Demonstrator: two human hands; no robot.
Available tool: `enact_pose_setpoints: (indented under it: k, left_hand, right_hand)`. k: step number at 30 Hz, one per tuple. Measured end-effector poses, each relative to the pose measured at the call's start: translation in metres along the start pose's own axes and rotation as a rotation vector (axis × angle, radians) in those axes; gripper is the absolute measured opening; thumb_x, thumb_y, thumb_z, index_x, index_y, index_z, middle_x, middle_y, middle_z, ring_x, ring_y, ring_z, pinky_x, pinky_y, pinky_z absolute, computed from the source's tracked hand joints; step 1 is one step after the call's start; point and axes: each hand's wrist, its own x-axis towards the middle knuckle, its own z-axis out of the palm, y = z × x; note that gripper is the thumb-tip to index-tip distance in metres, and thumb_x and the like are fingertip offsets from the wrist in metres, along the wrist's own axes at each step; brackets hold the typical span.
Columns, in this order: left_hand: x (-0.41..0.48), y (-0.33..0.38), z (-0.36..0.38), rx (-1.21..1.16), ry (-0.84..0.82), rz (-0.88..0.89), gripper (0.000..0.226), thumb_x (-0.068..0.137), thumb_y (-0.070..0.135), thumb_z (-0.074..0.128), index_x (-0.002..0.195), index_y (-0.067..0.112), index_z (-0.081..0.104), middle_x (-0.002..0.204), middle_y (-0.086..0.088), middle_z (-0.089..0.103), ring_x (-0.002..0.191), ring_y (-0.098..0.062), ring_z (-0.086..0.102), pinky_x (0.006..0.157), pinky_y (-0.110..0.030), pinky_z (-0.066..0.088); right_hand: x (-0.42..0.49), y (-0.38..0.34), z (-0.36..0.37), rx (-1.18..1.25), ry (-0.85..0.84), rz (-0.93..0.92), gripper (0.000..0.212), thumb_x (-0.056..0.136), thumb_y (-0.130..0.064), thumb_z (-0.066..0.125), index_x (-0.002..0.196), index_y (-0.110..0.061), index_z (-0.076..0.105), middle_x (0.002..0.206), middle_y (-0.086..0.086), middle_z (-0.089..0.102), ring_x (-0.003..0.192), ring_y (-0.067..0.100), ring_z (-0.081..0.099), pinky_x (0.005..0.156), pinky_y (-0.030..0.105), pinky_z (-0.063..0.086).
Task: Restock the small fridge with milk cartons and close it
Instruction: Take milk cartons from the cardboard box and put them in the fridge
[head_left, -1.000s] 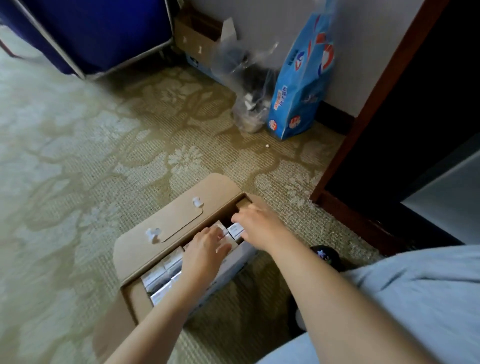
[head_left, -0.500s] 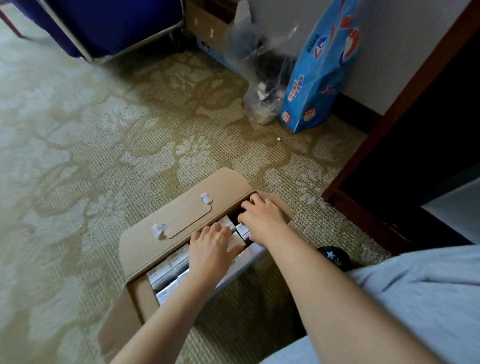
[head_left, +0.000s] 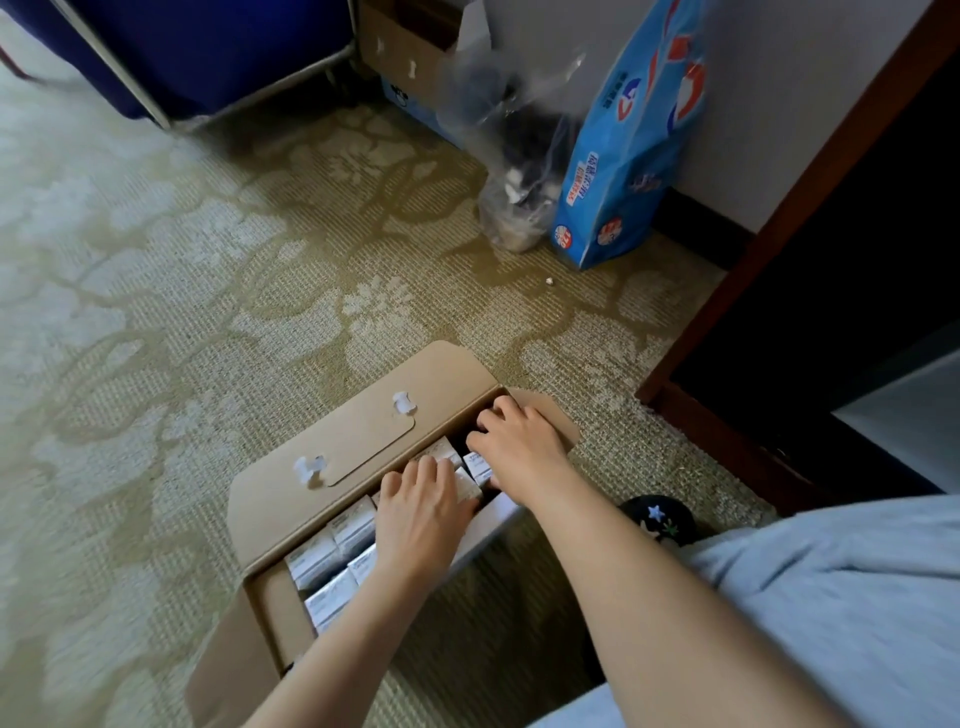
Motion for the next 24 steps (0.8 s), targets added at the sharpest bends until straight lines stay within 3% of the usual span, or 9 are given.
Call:
enact_pose_setpoints:
  k: [3, 8, 11, 15, 19, 22, 24]
  left_hand:
    - [0.001, -0.004, 0.008, -0.005, 0.104, 0.041, 0.034, 0.069, 0.04, 0.076, 0.08, 0.01, 0.063, 0.075, -0.004, 0.059, 0.066, -0.023, 0.058, 0.058, -0.033, 0.048]
    - [-0.004, -0.01, -0.002, -0.053, 0.202, 0.047, 0.037, 0.082, 0.044, 0.043, 0.086, 0.012, 0.062, 0.083, -0.004, 0.057, 0.072, -0.023, 0.059, 0.063, -0.034, 0.049]
    - [-0.008, -0.015, -0.012, -0.118, 0.24, 0.054, 0.035, 0.084, 0.043, 0.048, 0.093, 0.012, 0.059, 0.087, -0.003, 0.057, 0.071, -0.022, 0.061, 0.066, -0.035, 0.049]
    - [-0.011, -0.02, -0.028, -0.22, 0.253, 0.032, 0.041, 0.09, 0.046, 0.033, 0.102, 0.012, 0.052, 0.091, -0.004, 0.056, 0.064, -0.023, 0.06, 0.066, -0.035, 0.049]
    - [-0.014, -0.021, -0.047, -0.426, 0.271, 0.029, 0.043, 0.092, 0.045, 0.035, 0.11, 0.008, 0.047, 0.099, -0.006, 0.049, 0.068, -0.024, 0.056, 0.062, -0.035, 0.047]
    - [-0.011, -0.015, -0.075, -0.566, 0.338, 0.078, 0.036, 0.093, 0.032, 0.045, 0.115, 0.004, 0.046, 0.102, 0.0, 0.038, 0.074, -0.019, 0.048, 0.064, -0.03, 0.043]
    - [-0.007, -0.006, -0.098, -0.615, 0.394, 0.123, 0.034, 0.093, 0.026, 0.047, 0.116, 0.001, 0.047, 0.104, -0.002, 0.038, 0.076, -0.016, 0.044, 0.067, -0.027, 0.04]
  right_hand:
    - [-0.005, 0.002, -0.004, 0.051, 0.012, -0.012, 0.036, 0.092, -0.021, 0.055, 0.127, -0.017, 0.046, 0.135, 0.008, 0.045, 0.13, 0.029, 0.034, 0.098, 0.038, 0.035]
    - [-0.02, 0.004, -0.022, 0.154, 0.095, -0.03, 0.041, 0.09, -0.024, 0.06, 0.127, -0.02, 0.043, 0.126, 0.007, 0.05, 0.12, 0.027, 0.046, 0.097, 0.039, 0.038]
    - [-0.031, 0.005, -0.038, 0.209, 0.152, -0.056, 0.042, 0.089, -0.021, 0.061, 0.127, -0.017, 0.044, 0.124, 0.007, 0.05, 0.116, 0.025, 0.048, 0.098, 0.037, 0.04]
    - [-0.045, 0.006, -0.054, 0.216, 0.202, -0.077, 0.04, 0.09, -0.02, 0.059, 0.127, -0.015, 0.043, 0.123, 0.006, 0.049, 0.113, 0.022, 0.048, 0.086, 0.03, 0.039]
    - [-0.062, 0.01, -0.074, 0.253, 0.291, -0.058, 0.039, 0.091, -0.023, 0.058, 0.126, -0.017, 0.044, 0.12, 0.001, 0.049, 0.11, 0.017, 0.046, 0.075, 0.024, 0.032]
    - [-0.08, 0.02, -0.101, 0.308, 0.389, 0.014, 0.037, 0.092, -0.026, 0.057, 0.126, -0.02, 0.044, 0.116, -0.004, 0.048, 0.106, 0.013, 0.047, 0.069, 0.018, 0.027]
    - [-0.097, 0.027, -0.117, 0.316, 0.455, 0.081, 0.034, 0.091, -0.03, 0.056, 0.123, -0.022, 0.045, 0.114, -0.005, 0.047, 0.105, 0.015, 0.049, 0.065, 0.02, 0.029]
